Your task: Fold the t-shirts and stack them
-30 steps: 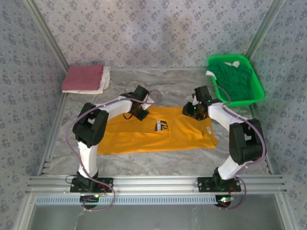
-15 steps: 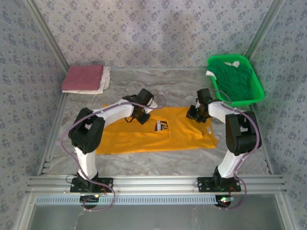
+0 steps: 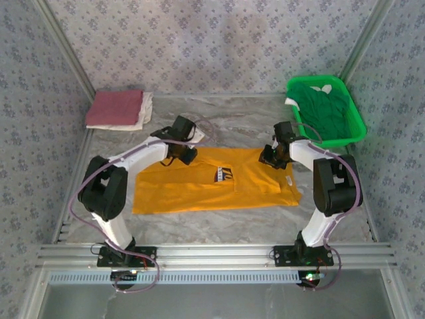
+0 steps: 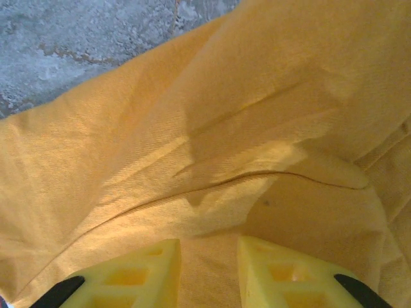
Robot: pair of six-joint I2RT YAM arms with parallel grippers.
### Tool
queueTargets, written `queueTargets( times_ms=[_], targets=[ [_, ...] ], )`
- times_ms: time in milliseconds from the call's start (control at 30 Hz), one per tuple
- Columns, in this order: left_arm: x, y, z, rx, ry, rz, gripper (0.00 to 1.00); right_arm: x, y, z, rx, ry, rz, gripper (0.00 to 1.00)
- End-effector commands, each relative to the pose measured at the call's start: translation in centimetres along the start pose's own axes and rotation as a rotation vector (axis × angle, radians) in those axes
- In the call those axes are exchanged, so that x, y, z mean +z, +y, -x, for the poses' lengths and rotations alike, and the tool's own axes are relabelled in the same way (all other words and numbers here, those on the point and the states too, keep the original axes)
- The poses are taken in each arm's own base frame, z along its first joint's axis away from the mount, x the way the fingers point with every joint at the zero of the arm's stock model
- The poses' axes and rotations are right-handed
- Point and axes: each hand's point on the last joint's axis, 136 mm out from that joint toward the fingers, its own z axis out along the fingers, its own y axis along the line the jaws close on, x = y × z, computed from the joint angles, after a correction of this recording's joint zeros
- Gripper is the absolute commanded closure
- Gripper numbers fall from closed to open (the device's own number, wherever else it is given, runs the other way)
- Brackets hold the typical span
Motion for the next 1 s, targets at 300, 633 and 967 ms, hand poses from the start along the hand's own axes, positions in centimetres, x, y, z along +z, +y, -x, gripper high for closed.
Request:
queueTargets(
  times_ms=[300,633,967],
  targets=[
    [3.9,-1.9,1.8,-0.3,-0.027,-0.223,0.78,0.9,-0.5,1.3,0.036,0.0,-0.017,0.71],
    [5.4,-2.5,-5.2,-0.349,0.212,-0.187,0.82,2.1,-1.9,1.9,0.093,0.027,-0.053,0.72],
    [2.8,-2.8,-10.6,-0.444,0.295,-0.15,0.85,3.3,-0.9,4.4,0.105,0.016,-0.047,0.72]
  ],
)
